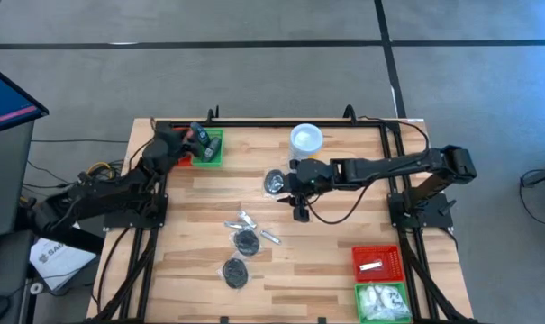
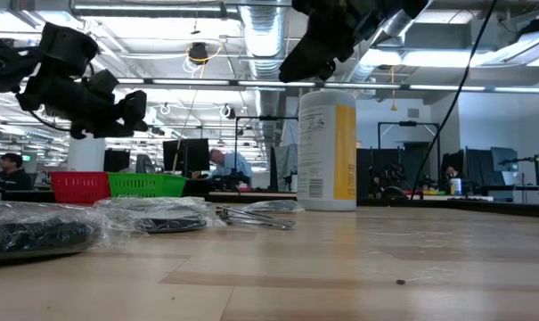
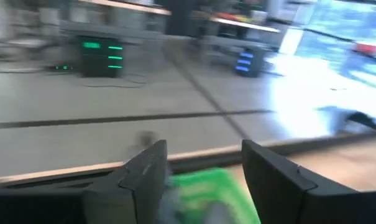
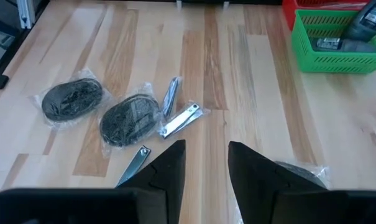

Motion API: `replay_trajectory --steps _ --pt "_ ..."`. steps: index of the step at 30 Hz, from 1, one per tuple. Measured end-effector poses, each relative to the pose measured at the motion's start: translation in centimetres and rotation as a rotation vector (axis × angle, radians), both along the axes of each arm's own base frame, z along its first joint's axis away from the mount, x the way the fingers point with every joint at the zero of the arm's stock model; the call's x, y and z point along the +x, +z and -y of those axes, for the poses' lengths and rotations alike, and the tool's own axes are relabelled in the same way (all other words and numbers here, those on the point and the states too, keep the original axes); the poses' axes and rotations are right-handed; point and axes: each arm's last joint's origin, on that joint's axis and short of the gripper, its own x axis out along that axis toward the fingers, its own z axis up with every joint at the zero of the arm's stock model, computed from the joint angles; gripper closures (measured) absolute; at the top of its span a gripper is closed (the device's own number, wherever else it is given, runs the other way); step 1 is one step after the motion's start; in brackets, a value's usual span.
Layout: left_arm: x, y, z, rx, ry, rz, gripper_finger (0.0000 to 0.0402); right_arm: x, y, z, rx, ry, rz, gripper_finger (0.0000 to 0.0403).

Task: Pick & Place Travel size toiletries
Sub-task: Put the silver nail cutter into the bottom red bin

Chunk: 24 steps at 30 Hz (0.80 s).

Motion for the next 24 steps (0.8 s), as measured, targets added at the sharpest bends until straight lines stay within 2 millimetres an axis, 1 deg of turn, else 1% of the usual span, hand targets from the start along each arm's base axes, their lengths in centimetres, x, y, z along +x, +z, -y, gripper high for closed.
replay_trajectory --steps 2,4,6,8,10,11,17,19,24 --pt "0.6 0.2 0.4 0.007 -0.116 0.022 0.0208 0.1 -0.2 0.0 0.000 0.000 -0.006 0.0290" --pt "1.1 0.3 0.9 0.010 -0.216 0.036 0.0211 0.5 -0.9 0.0 0.000 0.000 -0.024 0.0290" --pt "1.7 0.4 1.4 0.011 -0.300 0.046 0.0214 0.5 -1.5 0.0 0.001 -0.001 -0.057 0.0290" --pt "2.1 0.4 2.0 0.013 -0.369 0.051 0.0215 1.2 -1.7 0.0 0.006 -0.005 -0.029 0.0290" --pt "2.6 0.4 2.6 0.009 -0.434 0.052 0.0215 1.2 -2.7 0.0 0.010 -0.009 -0.081 0.0290" --pt "2.9 0.4 3.0 0.008 -0.465 0.053 0.0215 1.5 -3.2 -0.1 0.012 -0.010 -0.082 0.0290" --pt "4.2 0.2 5.3 -0.006 -0.655 0.043 0.0218 2.4 -4.9 -0.1 0.014 -0.010 -0.110 0.0290" --pt "4.6 0.0 6.1 -0.017 -0.712 0.030 0.0220 2.4 -5.2 -0.1 0.014 -0.010 -0.120 0.0290" --pt "5.6 -0.7 8.3 -0.048 -0.856 -0.013 0.0222 2.4 -5.1 -0.1 0.019 -0.013 -0.117 0.0290"
